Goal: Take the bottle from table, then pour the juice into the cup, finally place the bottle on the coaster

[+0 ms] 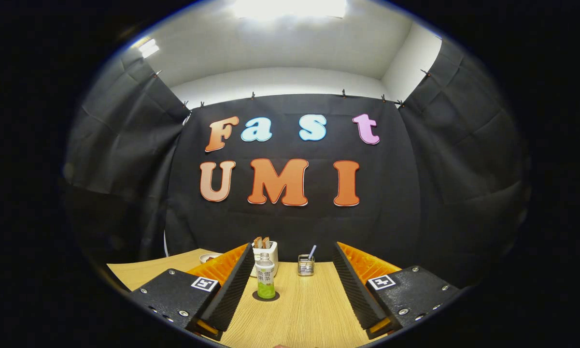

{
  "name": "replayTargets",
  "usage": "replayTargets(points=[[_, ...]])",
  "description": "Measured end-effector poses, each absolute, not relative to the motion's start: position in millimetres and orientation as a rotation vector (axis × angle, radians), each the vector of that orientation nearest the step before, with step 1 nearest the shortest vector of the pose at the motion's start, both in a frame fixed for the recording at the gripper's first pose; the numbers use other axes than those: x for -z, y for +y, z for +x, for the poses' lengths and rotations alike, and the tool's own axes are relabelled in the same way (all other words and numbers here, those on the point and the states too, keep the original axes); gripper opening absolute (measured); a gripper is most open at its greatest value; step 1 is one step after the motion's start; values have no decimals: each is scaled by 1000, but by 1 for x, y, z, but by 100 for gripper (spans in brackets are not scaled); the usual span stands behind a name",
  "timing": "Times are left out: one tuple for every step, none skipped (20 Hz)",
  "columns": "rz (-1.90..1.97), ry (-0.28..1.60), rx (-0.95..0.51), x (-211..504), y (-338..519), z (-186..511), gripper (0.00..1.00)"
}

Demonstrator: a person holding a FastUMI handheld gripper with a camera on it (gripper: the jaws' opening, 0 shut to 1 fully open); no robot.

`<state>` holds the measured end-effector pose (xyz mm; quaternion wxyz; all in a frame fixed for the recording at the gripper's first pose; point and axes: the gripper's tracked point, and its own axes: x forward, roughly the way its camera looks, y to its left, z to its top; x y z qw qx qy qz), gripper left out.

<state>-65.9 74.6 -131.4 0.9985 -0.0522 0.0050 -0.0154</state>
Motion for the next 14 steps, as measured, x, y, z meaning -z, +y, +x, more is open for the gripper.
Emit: replayTargets(points=[[-98, 11, 32, 131, 73, -66, 97], [-90, 16, 31, 132, 70, -65, 97], [-82, 24, 36, 132, 67, -66, 97], [-77, 29, 43, 132, 61, -67, 97], [-76, 30, 50, 130, 57, -67, 97], [-78, 31, 56, 128, 53, -68, 97], [-82, 32, 59, 125, 49, -69, 97], [-85, 29, 64, 120, 44, -69, 97], [-86, 22, 68, 116, 41, -70, 97], [-81, 14, 64, 110, 40, -70, 97], [-76, 11, 58, 107, 39, -70, 97], [-67, 5, 50, 104, 40, -71, 97], [-54, -1, 43, 100, 40, -72, 97], [-42, -5, 38, 97, 38, -72, 97]])
